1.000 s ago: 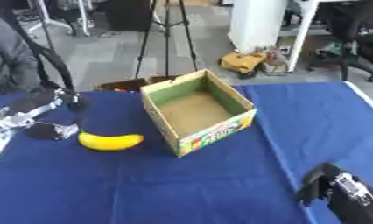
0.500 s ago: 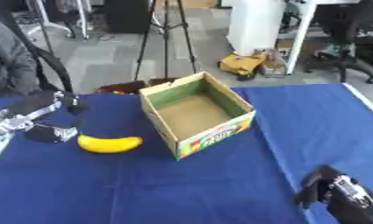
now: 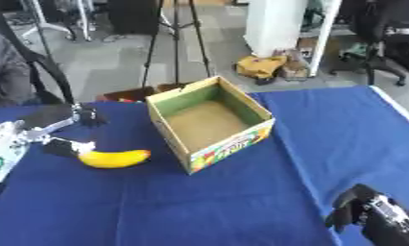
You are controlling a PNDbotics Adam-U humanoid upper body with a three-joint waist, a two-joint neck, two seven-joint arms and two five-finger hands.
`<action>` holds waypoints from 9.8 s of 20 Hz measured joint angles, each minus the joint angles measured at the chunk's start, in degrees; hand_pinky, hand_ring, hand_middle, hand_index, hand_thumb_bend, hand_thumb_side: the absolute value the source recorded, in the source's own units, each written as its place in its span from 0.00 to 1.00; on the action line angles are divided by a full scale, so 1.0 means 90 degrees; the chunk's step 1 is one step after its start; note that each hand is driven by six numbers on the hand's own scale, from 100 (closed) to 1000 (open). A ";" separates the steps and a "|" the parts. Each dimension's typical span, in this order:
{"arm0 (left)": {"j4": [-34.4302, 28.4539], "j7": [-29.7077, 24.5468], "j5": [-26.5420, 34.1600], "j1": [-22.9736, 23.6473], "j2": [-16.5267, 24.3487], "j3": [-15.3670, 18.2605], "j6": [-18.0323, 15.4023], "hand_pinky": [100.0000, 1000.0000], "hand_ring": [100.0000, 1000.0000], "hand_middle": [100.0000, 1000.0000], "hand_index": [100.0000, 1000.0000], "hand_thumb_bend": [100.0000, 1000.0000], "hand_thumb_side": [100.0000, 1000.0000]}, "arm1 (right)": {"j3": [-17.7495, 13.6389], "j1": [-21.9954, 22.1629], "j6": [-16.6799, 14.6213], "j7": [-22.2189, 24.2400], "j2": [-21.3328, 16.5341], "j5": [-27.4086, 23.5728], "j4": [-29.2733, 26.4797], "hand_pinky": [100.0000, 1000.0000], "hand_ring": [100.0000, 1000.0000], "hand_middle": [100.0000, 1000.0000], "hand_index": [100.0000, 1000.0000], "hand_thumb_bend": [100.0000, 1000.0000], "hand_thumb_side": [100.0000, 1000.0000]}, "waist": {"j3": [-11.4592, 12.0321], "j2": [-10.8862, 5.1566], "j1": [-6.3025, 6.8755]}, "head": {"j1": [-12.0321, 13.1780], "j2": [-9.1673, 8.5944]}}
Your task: Pick up objects on the table and place them in the box.
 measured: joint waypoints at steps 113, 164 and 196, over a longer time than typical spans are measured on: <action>0.0163 -0.1108 0.0009 -0.0055 0.0062 0.0017 -0.0479 0.57 0.46 0.45 0.73 0.00 0.28 | -0.0049 -0.0095 -0.0037 0.0134 0.0050 0.0044 0.0044 0.47 0.31 0.25 0.52 0.00 0.77 | -0.0089 0.0066 0.0038 | 0.0399 0.0314; -0.0245 0.0155 -0.0782 -0.1009 0.0192 -0.0122 -0.0694 0.62 0.60 0.61 0.77 0.00 0.64 | 0.0077 -0.0545 0.0016 0.0362 0.0159 0.0379 0.0072 0.47 0.31 0.25 0.52 0.00 0.80 | -0.1847 0.0699 0.0784 | 0.1196 -0.0369; -0.0204 0.0581 -0.2389 -0.0943 0.0110 -0.0026 -0.0967 0.66 0.74 0.77 0.92 0.52 1.00 | 0.0074 -0.0581 0.0053 0.0358 0.0159 0.0379 0.0072 0.47 0.31 0.25 0.52 0.00 0.80 | -0.1844 0.0684 0.0853 | 0.1184 -0.0371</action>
